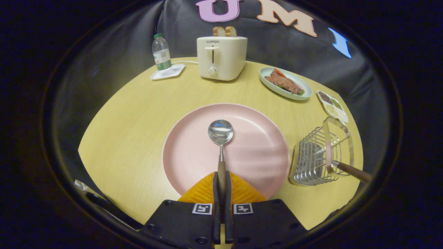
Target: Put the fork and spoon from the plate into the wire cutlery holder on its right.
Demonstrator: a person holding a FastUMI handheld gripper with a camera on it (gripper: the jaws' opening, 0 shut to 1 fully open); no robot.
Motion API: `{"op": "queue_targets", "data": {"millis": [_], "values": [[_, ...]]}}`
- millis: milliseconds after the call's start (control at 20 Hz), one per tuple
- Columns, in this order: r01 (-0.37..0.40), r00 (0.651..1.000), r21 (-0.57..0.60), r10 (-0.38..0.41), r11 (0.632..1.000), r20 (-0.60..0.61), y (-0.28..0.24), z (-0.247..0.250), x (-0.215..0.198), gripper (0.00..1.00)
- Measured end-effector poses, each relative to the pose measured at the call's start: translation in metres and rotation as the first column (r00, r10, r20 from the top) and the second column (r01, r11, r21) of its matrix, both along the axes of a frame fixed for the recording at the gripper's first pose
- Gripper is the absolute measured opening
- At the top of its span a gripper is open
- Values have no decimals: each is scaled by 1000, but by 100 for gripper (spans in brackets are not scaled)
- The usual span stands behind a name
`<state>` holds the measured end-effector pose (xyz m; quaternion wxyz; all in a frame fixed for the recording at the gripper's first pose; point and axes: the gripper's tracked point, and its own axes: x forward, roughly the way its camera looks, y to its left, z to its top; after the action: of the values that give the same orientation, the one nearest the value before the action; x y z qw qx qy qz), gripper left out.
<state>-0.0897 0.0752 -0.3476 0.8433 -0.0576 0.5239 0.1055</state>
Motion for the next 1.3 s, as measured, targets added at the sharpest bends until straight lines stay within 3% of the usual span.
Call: {"op": "queue_targets", "data": {"millis": [500,850,1300], "values": [[-88,994,-22,86,996,-60,-31,45,3,8],[-86,991,20,87,996,-101,-61,77,14,8],[-100,989,-34,96,994,-111,-125,107,31,8]]}}
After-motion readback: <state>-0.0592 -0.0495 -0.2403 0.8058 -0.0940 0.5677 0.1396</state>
